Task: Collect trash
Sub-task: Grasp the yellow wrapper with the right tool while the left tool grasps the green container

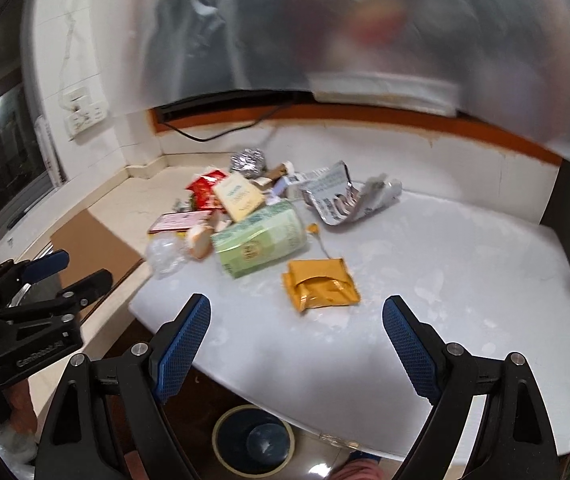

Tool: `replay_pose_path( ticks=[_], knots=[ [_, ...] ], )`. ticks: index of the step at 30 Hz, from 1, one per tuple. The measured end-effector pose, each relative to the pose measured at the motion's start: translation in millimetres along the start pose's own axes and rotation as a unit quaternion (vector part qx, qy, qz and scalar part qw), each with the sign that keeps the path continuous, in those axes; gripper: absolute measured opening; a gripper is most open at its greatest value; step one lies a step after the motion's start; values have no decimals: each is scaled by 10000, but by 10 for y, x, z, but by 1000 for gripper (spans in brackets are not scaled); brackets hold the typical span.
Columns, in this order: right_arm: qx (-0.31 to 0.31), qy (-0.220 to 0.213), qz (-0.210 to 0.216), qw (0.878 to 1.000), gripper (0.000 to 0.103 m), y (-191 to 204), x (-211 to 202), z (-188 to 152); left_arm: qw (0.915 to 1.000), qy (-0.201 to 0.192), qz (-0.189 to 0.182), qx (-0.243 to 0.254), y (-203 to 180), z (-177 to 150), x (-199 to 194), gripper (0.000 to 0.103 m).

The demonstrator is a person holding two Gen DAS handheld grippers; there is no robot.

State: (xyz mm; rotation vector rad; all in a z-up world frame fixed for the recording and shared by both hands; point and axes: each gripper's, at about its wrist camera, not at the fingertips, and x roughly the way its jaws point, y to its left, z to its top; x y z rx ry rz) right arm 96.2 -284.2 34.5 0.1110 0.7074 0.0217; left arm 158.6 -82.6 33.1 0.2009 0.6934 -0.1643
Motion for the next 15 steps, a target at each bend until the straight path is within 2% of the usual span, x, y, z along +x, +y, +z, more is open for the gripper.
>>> replay_pose_path(
  ticks=[8,15],
  knots=[
    [407,538,59,9977,88,-409,904,114,9960,172,-604,630,-302,294,655,69],
    [634,877,499,9929,85,-536,1504,98,9879,409,-1036,1082,-497,443,1148,69]
  ],
)
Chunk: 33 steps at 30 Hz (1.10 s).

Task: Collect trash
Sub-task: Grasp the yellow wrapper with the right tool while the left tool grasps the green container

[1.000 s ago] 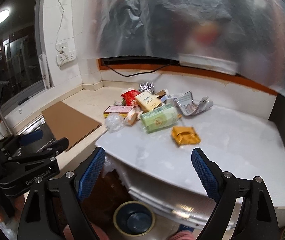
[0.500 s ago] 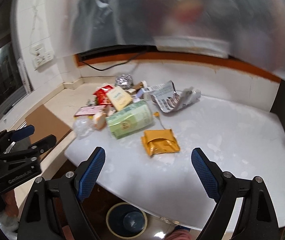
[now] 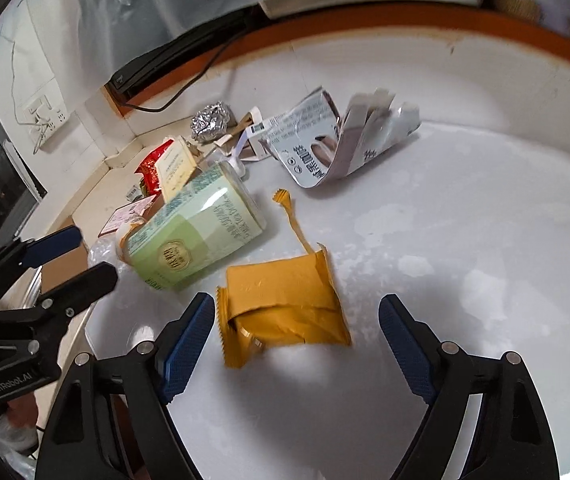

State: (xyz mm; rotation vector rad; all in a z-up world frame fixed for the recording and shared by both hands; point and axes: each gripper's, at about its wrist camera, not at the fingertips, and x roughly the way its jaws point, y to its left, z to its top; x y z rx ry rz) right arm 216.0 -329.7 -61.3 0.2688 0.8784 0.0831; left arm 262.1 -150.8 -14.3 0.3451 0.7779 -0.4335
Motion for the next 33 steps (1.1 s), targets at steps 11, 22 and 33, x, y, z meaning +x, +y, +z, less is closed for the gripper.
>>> replay_pose_path(
  ticks=[11,22,33],
  knots=[
    [-314,29,116,9994,58,82,261,36,9984,528,-144,139,29,111,525,69],
    [-196,13,492,9986,14,14,101,-102,9973,604,25,409,-97,110,659,67],
    [-128,-282,683,9972,12,171,-309,-312,9992,357,155,57,-104,-33,425,43]
  ],
)
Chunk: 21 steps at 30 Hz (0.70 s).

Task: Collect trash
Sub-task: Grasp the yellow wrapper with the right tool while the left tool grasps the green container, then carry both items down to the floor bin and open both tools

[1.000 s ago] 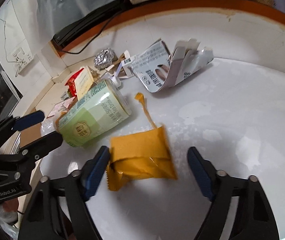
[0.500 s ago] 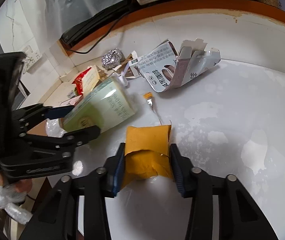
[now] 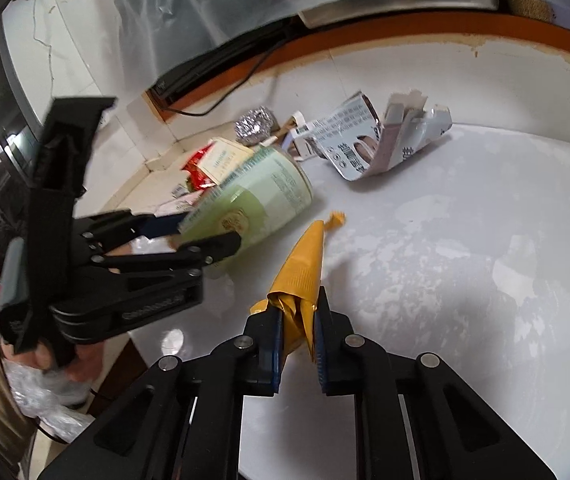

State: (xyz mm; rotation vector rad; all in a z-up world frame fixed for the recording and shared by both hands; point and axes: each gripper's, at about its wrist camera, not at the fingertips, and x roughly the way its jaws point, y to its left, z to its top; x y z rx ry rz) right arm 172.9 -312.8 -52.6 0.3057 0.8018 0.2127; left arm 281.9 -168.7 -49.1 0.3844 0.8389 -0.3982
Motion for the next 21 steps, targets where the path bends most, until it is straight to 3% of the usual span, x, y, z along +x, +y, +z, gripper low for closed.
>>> replay_pose_path(
  ticks=[10,21],
  knots=[
    [-131,-139,16,9998,12,321,-409,-206,9963,-402,-308,-699,134,-549,-667,41],
    [-807,86,521,9953,12,1045,-641,-761,9844,-523,-148,-1675,415,-1791,-1398,40]
  ],
)
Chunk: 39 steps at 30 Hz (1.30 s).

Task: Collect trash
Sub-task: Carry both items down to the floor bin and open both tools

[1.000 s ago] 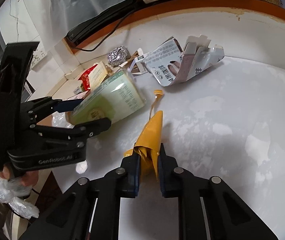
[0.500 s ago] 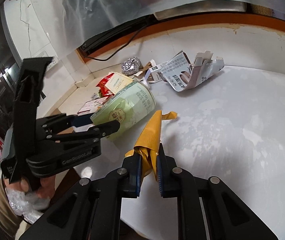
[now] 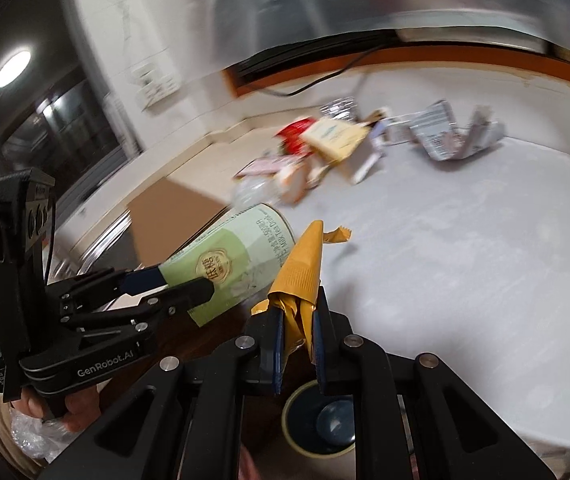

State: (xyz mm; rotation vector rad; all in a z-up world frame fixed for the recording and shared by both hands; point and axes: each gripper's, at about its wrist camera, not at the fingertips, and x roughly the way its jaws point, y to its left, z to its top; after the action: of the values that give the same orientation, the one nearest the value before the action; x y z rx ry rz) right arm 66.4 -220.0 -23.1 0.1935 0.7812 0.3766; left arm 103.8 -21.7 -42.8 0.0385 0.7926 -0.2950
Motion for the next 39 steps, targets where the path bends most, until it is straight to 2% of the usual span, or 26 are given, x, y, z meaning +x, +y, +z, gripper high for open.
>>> replay_pose_path(
  ticks=[3,7,8,10,18,24,29,33,35,39],
  knots=[
    [-289,110,191,9993,12,283,-46,-228,9996,-29,30,-295,183,-298,-219,40],
    [-666,318,381,9965,11,587,-1,-550,9988,69,94,-472,356,-634,-298,40],
    [-477,395,211,9979,11,637,29,-610,9986,130,101,-499,389,-717,-286,40],
    [-628,563,188,9963,11,738,148,-781,9984,234,118,-500,426,-840,-226,40],
    [-415,1424,50,9889,12,547,890,-1345,9939,1034,201,-323,424,-1218,461,40],
    [-281,1891,-31,9815,12,245,1485,-1680,9847,1700,303,-233,491,-1505,1219,40],
    [-119,2132,-80,9769,12,21,1900,-1906,9779,2056,378,-79,469,-1708,1666,41],
    [3,2309,-149,9729,14,-135,2197,-1992,9761,2109,523,81,432,-1788,1852,46],
    [59,2359,-142,9717,19,-166,2272,-2039,9748,2135,619,172,445,-1765,1940,48],
    [196,2409,-178,9702,47,-186,2375,-2102,9712,2248,736,295,438,-1806,2025,50]
  ],
)
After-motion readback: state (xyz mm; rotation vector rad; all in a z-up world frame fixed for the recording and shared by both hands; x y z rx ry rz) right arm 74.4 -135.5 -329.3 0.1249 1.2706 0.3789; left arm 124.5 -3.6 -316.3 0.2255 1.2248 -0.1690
